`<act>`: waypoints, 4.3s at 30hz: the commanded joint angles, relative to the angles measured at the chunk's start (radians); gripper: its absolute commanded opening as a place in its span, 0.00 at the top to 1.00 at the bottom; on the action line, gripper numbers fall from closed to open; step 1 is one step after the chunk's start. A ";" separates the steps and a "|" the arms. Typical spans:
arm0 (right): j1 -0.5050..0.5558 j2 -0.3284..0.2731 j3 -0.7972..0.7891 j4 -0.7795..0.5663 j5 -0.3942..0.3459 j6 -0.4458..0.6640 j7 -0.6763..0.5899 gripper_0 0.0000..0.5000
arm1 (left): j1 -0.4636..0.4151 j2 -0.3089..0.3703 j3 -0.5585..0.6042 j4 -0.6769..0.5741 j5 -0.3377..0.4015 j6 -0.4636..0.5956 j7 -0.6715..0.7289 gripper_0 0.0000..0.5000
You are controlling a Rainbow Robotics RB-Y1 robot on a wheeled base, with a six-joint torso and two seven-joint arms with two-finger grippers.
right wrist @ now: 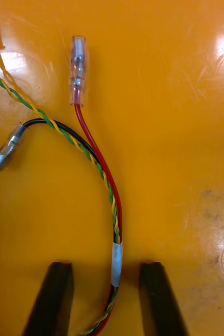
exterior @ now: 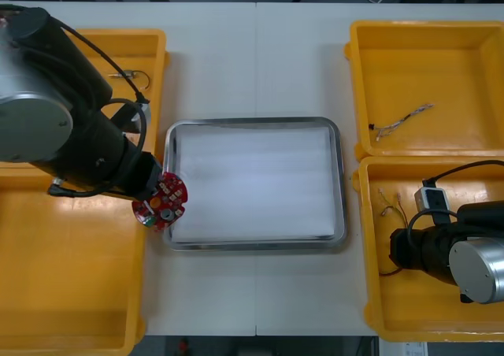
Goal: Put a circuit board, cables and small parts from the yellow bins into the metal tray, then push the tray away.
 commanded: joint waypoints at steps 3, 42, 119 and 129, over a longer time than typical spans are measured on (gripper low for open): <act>0.023 0.005 0.021 -0.010 -0.007 0.058 -0.054 1.00 | -0.094 -0.130 -0.089 0.095 -0.119 -0.009 0.024 1.00; -0.233 -0.297 -0.363 -0.346 -0.561 0.496 -0.002 1.00 | -0.097 -0.180 -0.273 0.239 -0.256 -0.246 0.103 0.00; -0.906 -0.250 0.762 -0.125 -0.307 0.280 0.480 1.00 | -0.137 -0.018 0.023 0.768 -0.198 -0.537 -0.430 0.00; -0.894 -0.250 0.894 0.000 -0.223 0.119 0.518 1.00 | -0.137 -0.018 0.011 0.787 -0.199 -0.565 -0.425 1.00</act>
